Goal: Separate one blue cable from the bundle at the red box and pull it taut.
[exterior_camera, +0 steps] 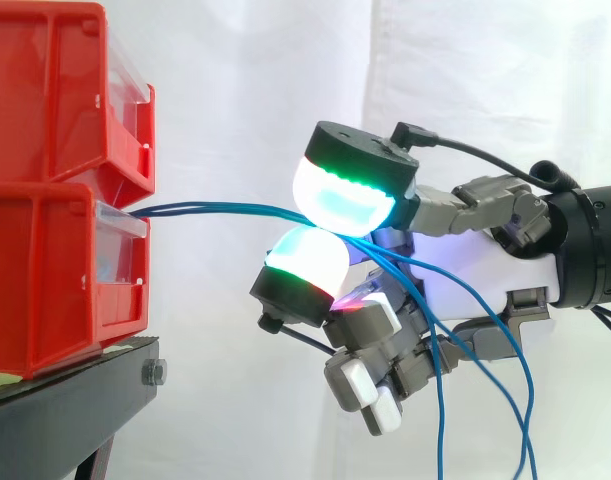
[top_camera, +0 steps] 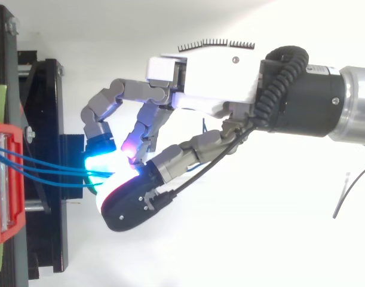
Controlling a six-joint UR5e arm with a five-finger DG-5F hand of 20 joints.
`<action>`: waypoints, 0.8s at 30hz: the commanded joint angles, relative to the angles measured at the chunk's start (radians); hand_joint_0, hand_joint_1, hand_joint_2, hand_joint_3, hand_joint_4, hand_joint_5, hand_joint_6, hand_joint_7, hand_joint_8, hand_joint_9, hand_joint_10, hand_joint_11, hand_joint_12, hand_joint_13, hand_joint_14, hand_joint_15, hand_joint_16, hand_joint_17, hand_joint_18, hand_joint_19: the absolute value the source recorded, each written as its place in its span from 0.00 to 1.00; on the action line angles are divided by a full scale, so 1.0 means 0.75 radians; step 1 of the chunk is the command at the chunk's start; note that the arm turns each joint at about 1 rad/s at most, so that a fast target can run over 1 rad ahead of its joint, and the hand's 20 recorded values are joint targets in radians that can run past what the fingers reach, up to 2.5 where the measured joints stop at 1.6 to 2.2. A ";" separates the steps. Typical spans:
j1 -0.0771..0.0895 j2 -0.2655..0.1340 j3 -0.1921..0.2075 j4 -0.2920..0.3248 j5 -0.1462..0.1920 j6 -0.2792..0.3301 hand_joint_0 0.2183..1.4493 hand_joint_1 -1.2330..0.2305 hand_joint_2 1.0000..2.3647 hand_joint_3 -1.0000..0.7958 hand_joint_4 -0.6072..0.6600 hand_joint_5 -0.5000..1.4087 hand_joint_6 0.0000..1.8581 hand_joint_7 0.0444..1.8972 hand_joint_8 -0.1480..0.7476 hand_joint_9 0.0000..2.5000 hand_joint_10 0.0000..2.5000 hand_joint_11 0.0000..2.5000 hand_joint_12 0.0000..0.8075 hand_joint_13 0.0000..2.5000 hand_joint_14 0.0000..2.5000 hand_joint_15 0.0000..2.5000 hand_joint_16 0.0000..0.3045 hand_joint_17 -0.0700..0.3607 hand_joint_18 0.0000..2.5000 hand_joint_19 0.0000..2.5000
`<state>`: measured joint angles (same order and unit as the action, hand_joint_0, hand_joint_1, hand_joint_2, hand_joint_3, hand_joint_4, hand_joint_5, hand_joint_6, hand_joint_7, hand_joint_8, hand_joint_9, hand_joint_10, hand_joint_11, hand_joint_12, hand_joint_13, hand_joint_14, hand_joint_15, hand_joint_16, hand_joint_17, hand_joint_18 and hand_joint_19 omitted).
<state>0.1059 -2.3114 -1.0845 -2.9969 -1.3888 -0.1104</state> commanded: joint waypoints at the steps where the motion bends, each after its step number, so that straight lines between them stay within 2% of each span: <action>1: 0.000 0.000 0.000 -0.001 -0.001 -0.002 0.28 0.17 0.00 0.28 0.48 0.19 0.49 0.65 0.49 0.48 0.01 0.47 0.46 0.39 0.01 0.32 0.15 0.40 0.33 0.31; 4: 0.000 0.000 0.000 0.001 0.001 -0.002 0.22 0.19 0.00 0.28 0.50 0.19 0.49 0.63 0.51 0.48 0.01 0.46 0.48 0.40 0.01 0.31 0.16 0.42 0.34 0.32; 7: 0.000 0.000 0.000 0.001 0.003 -0.002 0.17 0.26 0.00 0.28 0.51 0.19 0.48 0.61 0.54 0.49 0.01 0.45 0.52 0.40 0.01 0.31 0.18 0.45 0.35 0.31; 10: 0.000 0.002 0.000 -0.001 0.001 -0.002 0.14 0.36 0.00 0.28 0.53 0.19 0.48 0.58 0.57 0.49 0.01 0.44 0.56 0.41 0.01 0.31 0.20 0.48 0.37 0.31; 13: 0.000 0.000 0.000 -0.001 0.001 -0.002 0.14 0.38 0.00 0.28 0.53 0.19 0.47 0.59 0.57 0.50 0.01 0.44 0.56 0.41 0.01 0.31 0.20 0.48 0.37 0.31; 16: 0.002 0.000 0.000 0.001 0.003 -0.002 0.18 0.41 0.00 0.28 0.53 0.19 0.47 0.59 0.55 0.49 0.01 0.45 0.54 0.41 0.01 0.31 0.19 0.46 0.36 0.31; 20: 0.002 0.000 0.000 0.001 0.001 -0.002 0.29 0.42 0.00 0.28 0.51 0.19 0.47 0.64 0.50 0.48 0.01 0.46 0.48 0.39 0.01 0.32 0.15 0.41 0.32 0.34; 24: 0.000 0.002 0.000 -0.005 -0.003 -0.002 0.31 0.36 0.01 0.38 0.51 0.19 0.47 0.67 0.50 0.49 0.01 0.46 0.48 0.40 0.01 0.32 0.15 0.40 0.32 0.34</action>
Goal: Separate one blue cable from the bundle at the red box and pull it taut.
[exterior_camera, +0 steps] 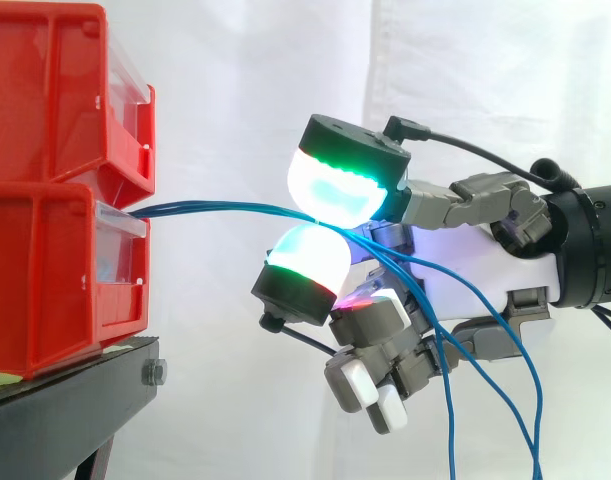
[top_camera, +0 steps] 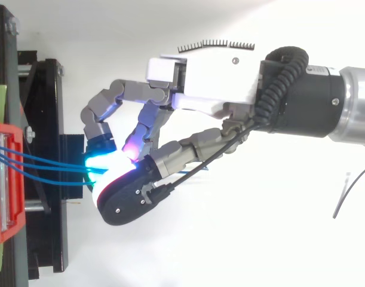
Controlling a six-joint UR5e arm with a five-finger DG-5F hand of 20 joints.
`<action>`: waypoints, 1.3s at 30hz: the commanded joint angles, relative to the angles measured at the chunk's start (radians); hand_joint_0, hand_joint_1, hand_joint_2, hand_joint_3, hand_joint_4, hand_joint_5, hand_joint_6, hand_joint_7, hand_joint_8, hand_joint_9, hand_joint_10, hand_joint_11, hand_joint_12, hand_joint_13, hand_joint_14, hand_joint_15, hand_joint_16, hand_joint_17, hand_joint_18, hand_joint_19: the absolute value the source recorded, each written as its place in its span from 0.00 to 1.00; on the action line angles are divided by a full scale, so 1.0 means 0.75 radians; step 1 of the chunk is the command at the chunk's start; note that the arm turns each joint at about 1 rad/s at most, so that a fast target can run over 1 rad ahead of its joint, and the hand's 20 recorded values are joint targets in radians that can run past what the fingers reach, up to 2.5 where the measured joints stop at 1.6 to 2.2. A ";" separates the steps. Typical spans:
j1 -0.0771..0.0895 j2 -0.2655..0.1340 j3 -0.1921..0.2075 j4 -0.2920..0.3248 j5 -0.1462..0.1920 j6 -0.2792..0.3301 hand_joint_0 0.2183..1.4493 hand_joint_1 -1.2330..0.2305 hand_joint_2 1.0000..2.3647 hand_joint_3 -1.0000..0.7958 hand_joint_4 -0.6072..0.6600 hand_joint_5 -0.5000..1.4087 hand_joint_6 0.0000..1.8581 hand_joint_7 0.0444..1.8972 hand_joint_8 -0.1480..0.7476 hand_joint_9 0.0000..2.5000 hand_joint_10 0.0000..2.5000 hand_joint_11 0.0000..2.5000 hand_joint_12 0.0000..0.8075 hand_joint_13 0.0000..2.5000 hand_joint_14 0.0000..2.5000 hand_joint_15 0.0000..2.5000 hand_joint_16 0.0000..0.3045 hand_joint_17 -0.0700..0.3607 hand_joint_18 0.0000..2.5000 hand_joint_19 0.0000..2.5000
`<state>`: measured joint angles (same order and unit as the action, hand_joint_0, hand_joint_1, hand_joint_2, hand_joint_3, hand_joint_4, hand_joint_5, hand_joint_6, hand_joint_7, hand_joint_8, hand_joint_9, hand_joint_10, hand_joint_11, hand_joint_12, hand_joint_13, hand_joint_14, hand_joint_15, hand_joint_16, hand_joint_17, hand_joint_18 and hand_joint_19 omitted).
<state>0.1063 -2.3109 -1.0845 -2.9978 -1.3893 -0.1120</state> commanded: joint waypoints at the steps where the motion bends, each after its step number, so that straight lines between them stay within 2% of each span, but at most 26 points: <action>1: -0.001 -0.001 0.000 -0.004 -0.003 0.000 0.31 0.34 0.01 0.40 0.51 0.19 0.47 0.68 0.50 0.48 0.01 0.46 0.48 0.40 0.01 0.32 0.15 0.41 0.32 0.34; 3: 0.001 -0.001 0.000 -0.002 -0.001 0.000 0.32 0.30 0.01 0.45 0.50 0.19 0.48 0.66 0.50 0.48 0.01 0.46 0.49 0.40 0.01 0.32 0.16 0.41 0.33 0.33; 5: -0.001 0.001 0.000 0.001 -0.001 0.000 0.35 0.26 0.01 0.44 0.47 0.18 0.48 0.66 0.49 0.46 0.01 0.46 0.47 0.39 0.01 0.32 0.15 0.40 0.32 0.33; 7: 0.001 -0.001 0.000 0.003 0.001 0.000 0.38 0.23 0.01 0.40 0.44 0.18 0.49 0.66 0.48 0.45 0.01 0.46 0.46 0.38 0.01 0.31 0.15 0.40 0.31 0.32; 10: -0.001 0.001 0.000 0.003 0.001 0.000 0.43 0.23 0.00 0.28 0.43 0.17 0.49 0.63 0.48 0.44 0.01 0.46 0.46 0.37 0.01 0.31 0.15 0.40 0.31 0.30; 13: -0.001 -0.001 0.000 0.003 0.001 0.000 0.39 0.23 0.00 0.28 0.47 0.17 0.49 0.63 0.47 0.44 0.01 0.46 0.45 0.37 0.01 0.31 0.15 0.40 0.31 0.30; 15: 0.001 -0.001 0.000 0.003 0.001 0.000 0.28 0.25 0.00 0.28 0.50 0.18 0.49 0.62 0.48 0.45 0.01 0.46 0.46 0.38 0.01 0.31 0.15 0.40 0.32 0.31; 17: -0.001 -0.001 0.000 0.003 0.003 0.000 0.24 0.27 0.00 0.28 0.51 0.18 0.49 0.62 0.50 0.46 0.01 0.46 0.48 0.39 0.01 0.31 0.16 0.42 0.33 0.32; 20: 0.001 -0.001 0.000 0.003 0.003 0.000 0.19 0.36 0.00 0.28 0.52 0.19 0.48 0.59 0.54 0.48 0.01 0.46 0.52 0.40 0.01 0.31 0.18 0.45 0.35 0.31; 22: -0.001 -0.001 0.000 0.003 0.003 0.000 0.18 0.43 0.00 0.28 0.54 0.19 0.47 0.56 0.54 0.50 0.01 0.44 0.53 0.41 0.01 0.30 0.18 0.45 0.36 0.30; 24: 0.001 -0.001 0.000 0.003 0.001 0.000 0.18 0.49 0.00 0.28 0.54 0.19 0.47 0.56 0.55 0.50 0.01 0.43 0.53 0.42 0.01 0.30 0.18 0.45 0.37 0.29; 28: 0.001 -0.001 0.000 0.003 0.003 0.000 0.23 0.54 0.00 0.28 0.54 0.19 0.46 0.59 0.52 0.50 0.01 0.44 0.50 0.42 0.01 0.31 0.16 0.42 0.35 0.31; 30: 0.001 -0.001 0.000 0.003 0.003 0.000 0.30 0.52 0.00 0.28 0.53 0.19 0.46 0.62 0.50 0.50 0.01 0.45 0.47 0.41 0.01 0.31 0.15 0.40 0.33 0.32; 32: 0.001 -0.001 0.000 0.003 0.003 0.000 0.33 0.45 0.00 0.28 0.51 0.19 0.47 0.63 0.49 0.49 0.01 0.46 0.47 0.41 0.01 0.32 0.15 0.40 0.33 0.33; 37: 0.001 0.001 0.000 0.003 0.003 0.000 0.34 0.33 0.01 0.37 0.53 0.19 0.47 0.67 0.50 0.49 0.01 0.46 0.47 0.40 0.01 0.32 0.15 0.40 0.33 0.33; 39: 0.001 0.001 0.000 0.003 0.003 0.000 0.36 0.29 0.01 0.39 0.50 0.18 0.48 0.66 0.49 0.48 0.01 0.46 0.47 0.40 0.01 0.32 0.15 0.40 0.33 0.32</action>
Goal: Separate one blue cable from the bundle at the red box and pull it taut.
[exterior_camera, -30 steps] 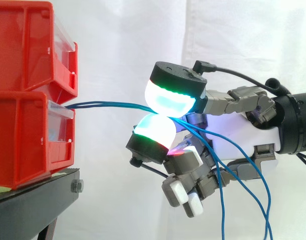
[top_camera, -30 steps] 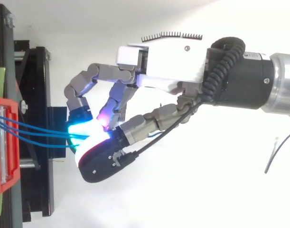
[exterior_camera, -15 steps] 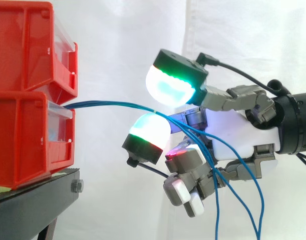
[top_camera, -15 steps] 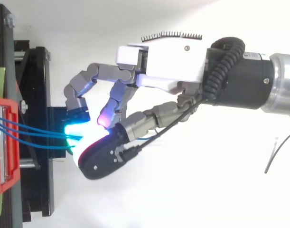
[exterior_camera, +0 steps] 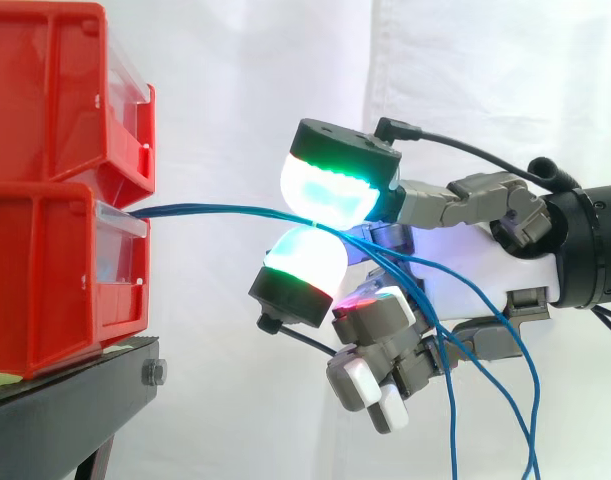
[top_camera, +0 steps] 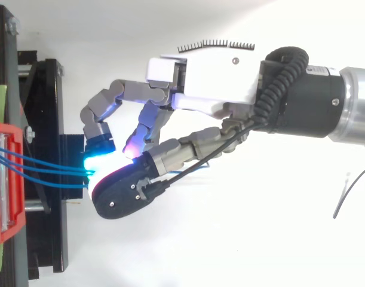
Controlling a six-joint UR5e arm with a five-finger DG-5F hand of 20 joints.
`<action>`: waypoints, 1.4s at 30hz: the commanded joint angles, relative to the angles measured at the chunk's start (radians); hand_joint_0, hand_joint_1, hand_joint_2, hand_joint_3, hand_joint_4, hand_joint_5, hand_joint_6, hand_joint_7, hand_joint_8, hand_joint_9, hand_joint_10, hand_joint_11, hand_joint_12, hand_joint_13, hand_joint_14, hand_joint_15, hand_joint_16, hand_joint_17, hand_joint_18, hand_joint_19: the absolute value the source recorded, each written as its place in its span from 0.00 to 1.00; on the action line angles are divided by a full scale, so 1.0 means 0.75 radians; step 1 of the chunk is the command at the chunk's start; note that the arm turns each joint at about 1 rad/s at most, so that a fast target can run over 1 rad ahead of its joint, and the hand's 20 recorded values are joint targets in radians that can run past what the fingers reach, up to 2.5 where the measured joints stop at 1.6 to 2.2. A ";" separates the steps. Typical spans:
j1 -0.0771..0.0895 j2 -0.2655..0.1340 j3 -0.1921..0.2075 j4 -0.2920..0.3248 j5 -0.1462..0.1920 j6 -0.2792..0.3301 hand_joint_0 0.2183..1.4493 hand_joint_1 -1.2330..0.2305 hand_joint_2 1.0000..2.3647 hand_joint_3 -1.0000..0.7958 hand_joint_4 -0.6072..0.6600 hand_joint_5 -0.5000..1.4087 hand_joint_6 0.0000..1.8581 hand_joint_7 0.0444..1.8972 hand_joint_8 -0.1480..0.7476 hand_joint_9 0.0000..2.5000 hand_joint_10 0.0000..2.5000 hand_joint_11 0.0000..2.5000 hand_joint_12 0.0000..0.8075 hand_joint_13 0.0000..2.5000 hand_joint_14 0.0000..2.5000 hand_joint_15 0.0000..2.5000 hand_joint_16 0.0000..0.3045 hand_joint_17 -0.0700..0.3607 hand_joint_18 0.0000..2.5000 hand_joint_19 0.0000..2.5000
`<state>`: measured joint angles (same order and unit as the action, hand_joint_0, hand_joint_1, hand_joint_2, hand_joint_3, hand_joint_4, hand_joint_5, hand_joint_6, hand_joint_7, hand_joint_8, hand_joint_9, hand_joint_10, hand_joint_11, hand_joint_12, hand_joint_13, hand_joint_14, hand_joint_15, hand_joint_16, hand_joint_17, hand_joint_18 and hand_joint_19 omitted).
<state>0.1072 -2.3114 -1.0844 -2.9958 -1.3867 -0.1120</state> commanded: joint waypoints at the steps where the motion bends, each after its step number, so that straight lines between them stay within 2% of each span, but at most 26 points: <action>1: 0.000 0.000 0.002 0.000 0.000 0.000 0.36 0.28 0.01 0.39 0.49 0.18 0.48 0.66 0.49 0.48 0.01 0.47 0.47 0.40 0.01 0.32 0.15 0.40 0.33 0.32; 5: 0.000 0.000 0.000 0.000 0.000 0.000 0.42 0.24 0.01 0.37 0.43 0.18 0.49 0.68 0.48 0.47 0.01 0.47 0.45 0.40 0.01 0.31 0.15 0.40 0.33 0.31; 8: 0.000 0.000 0.000 0.000 0.000 -0.002 0.46 0.24 0.00 0.29 0.39 0.18 0.49 0.64 0.47 0.46 0.01 0.47 0.45 0.39 0.01 0.31 0.14 0.39 0.32 0.30; 13: 0.000 0.000 0.000 0.000 0.000 -0.016 0.38 0.18 0.00 0.28 0.45 0.19 0.49 0.62 0.48 0.47 0.01 0.46 0.44 0.39 0.01 0.31 0.14 0.39 0.32 0.30; 17: 0.000 0.000 0.000 0.000 0.000 -0.025 0.34 0.18 0.00 0.28 0.48 0.20 0.49 0.63 0.49 0.49 0.01 0.47 0.45 0.40 0.01 0.31 0.14 0.38 0.33 0.31; 18: -0.002 0.000 0.000 0.000 0.000 -0.025 0.31 0.20 0.00 0.28 0.49 0.20 0.49 0.63 0.49 0.50 0.01 0.46 0.45 0.41 0.01 0.32 0.14 0.38 0.33 0.31; 22: -0.002 0.000 0.000 0.000 0.000 -0.027 0.28 0.23 0.00 0.28 0.49 0.21 0.48 0.63 0.49 0.51 0.01 0.46 0.46 0.41 0.01 0.32 0.14 0.39 0.34 0.32; 28: 0.000 0.000 0.000 0.004 0.000 -0.027 0.22 0.36 0.00 0.28 0.49 0.22 0.48 0.59 0.52 0.54 0.01 0.46 0.49 0.43 0.01 0.31 0.16 0.41 0.37 0.32; 32: 0.000 0.000 0.000 0.006 0.000 -0.027 0.19 0.41 0.00 0.28 0.51 0.22 0.47 0.59 0.53 0.54 0.01 0.45 0.52 0.43 0.01 0.31 0.17 0.44 0.38 0.32; 34: 0.000 0.000 0.000 0.006 0.000 -0.027 0.19 0.41 0.00 0.28 0.51 0.22 0.47 0.58 0.54 0.54 0.01 0.45 0.52 0.43 0.01 0.31 0.18 0.44 0.38 0.32; 37: 0.000 0.000 0.000 0.006 0.000 -0.027 0.24 0.42 0.00 0.28 0.50 0.21 0.47 0.59 0.51 0.53 0.01 0.46 0.49 0.42 0.01 0.32 0.16 0.41 0.36 0.33; 38: 0.000 0.000 0.000 0.006 0.000 -0.025 0.29 0.40 0.00 0.28 0.50 0.21 0.47 0.61 0.49 0.52 0.01 0.46 0.47 0.42 0.01 0.32 0.15 0.40 0.35 0.34; 40: 0.000 0.000 0.000 0.006 0.000 -0.027 0.33 0.36 0.00 0.28 0.48 0.21 0.47 0.63 0.49 0.52 0.01 0.46 0.46 0.42 0.01 0.32 0.14 0.39 0.34 0.34; 42: 0.000 0.000 0.000 0.006 0.000 -0.027 0.33 0.31 0.01 0.33 0.48 0.20 0.47 0.64 0.49 0.51 0.01 0.47 0.47 0.42 0.01 0.32 0.15 0.39 0.34 0.34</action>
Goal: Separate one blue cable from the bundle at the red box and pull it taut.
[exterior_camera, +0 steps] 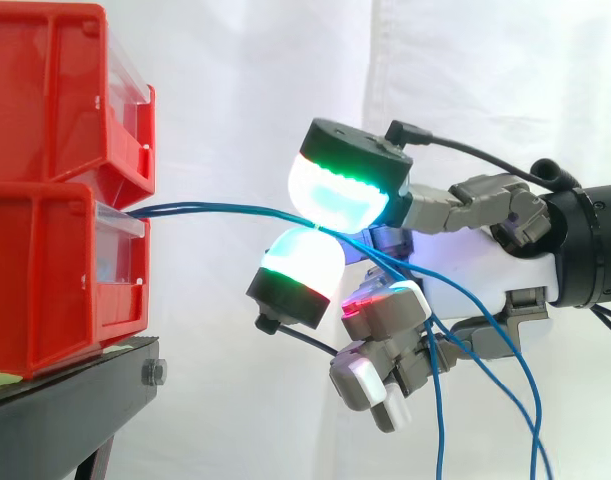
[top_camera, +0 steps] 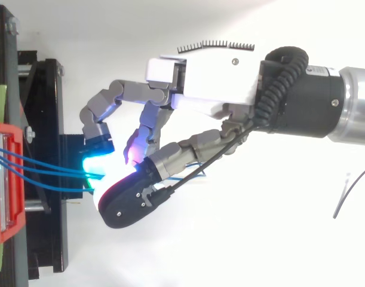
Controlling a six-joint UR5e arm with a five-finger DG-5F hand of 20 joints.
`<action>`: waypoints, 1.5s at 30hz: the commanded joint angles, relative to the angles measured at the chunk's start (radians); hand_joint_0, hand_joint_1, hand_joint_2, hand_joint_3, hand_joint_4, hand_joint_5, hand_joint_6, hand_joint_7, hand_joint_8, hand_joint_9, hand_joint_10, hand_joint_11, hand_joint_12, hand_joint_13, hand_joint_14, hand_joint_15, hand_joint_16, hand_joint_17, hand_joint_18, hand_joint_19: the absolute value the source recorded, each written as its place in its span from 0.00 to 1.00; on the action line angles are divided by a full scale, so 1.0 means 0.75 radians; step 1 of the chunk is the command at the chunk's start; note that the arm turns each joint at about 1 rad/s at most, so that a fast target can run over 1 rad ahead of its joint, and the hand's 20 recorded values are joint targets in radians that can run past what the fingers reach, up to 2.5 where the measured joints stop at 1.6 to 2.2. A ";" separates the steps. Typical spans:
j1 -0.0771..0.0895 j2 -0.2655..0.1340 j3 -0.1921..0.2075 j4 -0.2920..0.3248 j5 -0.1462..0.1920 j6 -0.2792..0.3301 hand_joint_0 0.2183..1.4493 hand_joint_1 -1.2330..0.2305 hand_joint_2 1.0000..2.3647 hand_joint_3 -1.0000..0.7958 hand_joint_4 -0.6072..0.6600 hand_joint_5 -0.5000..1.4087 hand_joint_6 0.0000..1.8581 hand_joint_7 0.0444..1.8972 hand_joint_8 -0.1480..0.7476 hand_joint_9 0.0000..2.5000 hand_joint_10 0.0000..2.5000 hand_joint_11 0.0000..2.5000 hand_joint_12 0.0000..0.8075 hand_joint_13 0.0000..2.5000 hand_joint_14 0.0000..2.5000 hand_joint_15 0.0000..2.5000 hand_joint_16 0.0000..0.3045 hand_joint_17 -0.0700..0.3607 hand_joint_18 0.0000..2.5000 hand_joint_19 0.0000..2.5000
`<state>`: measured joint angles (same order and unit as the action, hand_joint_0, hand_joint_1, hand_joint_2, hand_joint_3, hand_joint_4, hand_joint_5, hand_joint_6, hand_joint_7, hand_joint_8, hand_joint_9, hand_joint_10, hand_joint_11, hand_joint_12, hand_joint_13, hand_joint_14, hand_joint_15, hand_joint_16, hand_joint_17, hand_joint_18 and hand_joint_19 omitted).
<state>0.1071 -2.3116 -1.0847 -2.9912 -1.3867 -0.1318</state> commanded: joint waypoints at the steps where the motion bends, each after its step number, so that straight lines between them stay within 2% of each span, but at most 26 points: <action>1: -0.002 0.000 0.000 0.000 0.000 0.000 0.34 0.28 0.01 0.35 0.49 0.20 0.47 0.65 0.49 0.50 0.01 0.46 0.47 0.42 0.01 0.32 0.15 0.40 0.34 0.34; 5: 0.000 0.000 0.000 0.000 0.000 0.000 0.40 0.22 0.01 0.38 0.44 0.19 0.48 0.68 0.48 0.49 0.01 0.47 0.47 0.41 0.01 0.32 0.15 0.40 0.34 0.33; 7: 0.000 0.000 -0.002 0.000 0.000 0.002 0.44 0.21 0.01 0.36 0.40 0.19 0.49 0.68 0.48 0.48 0.01 0.47 0.46 0.40 0.01 0.32 0.14 0.39 0.33 0.32; 9: 0.000 0.000 0.000 0.000 0.002 0.000 0.47 0.21 0.00 0.29 0.37 0.19 0.49 0.71 0.47 0.48 0.01 0.47 0.45 0.39 0.01 0.31 0.14 0.39 0.33 0.31; 11: 0.000 0.000 -0.002 0.000 0.000 0.000 0.48 0.20 0.00 0.28 0.35 0.19 0.49 0.73 0.47 0.48 0.01 0.48 0.45 0.39 0.01 0.31 0.14 0.39 0.33 0.30; 14: 0.000 0.000 0.000 0.000 0.002 0.000 0.46 0.20 0.00 0.28 0.35 0.19 0.50 0.74 0.47 0.48 0.01 0.47 0.45 0.40 0.01 0.31 0.14 0.38 0.33 0.29; 21: 0.000 0.000 -0.002 0.000 0.002 0.000 0.39 0.14 0.00 0.28 0.43 0.20 0.50 0.66 0.48 0.49 0.01 0.49 0.44 0.40 0.01 0.31 0.13 0.38 0.33 0.30; 26: -0.002 0.000 -0.002 0.000 0.002 0.002 0.35 0.11 0.00 0.28 0.46 0.20 0.50 0.66 0.48 0.50 0.01 0.48 0.44 0.40 0.01 0.32 0.13 0.38 0.33 0.30; 28: -0.002 0.000 -0.002 0.000 0.002 0.002 0.34 0.12 0.00 0.28 0.47 0.21 0.49 0.66 0.48 0.50 0.01 0.48 0.45 0.40 0.01 0.32 0.13 0.37 0.33 0.30; 34: 0.000 0.000 0.000 0.000 0.002 0.000 0.23 0.18 0.00 0.28 0.49 0.21 0.49 0.65 0.51 0.53 0.01 0.48 0.49 0.42 0.01 0.32 0.15 0.40 0.35 0.32; 39: -0.002 0.000 0.000 0.000 0.002 0.002 0.22 0.28 0.00 0.28 0.50 0.21 0.48 0.63 0.52 0.54 0.01 0.47 0.50 0.43 0.01 0.32 0.16 0.41 0.36 0.32; 45: 0.000 0.000 0.000 0.000 0.002 0.000 0.20 0.31 0.00 0.28 0.51 0.21 0.48 0.64 0.53 0.54 0.01 0.46 0.51 0.44 0.01 0.32 0.17 0.43 0.38 0.32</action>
<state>0.1071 -2.3117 -1.0852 -2.9913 -1.3852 -0.1313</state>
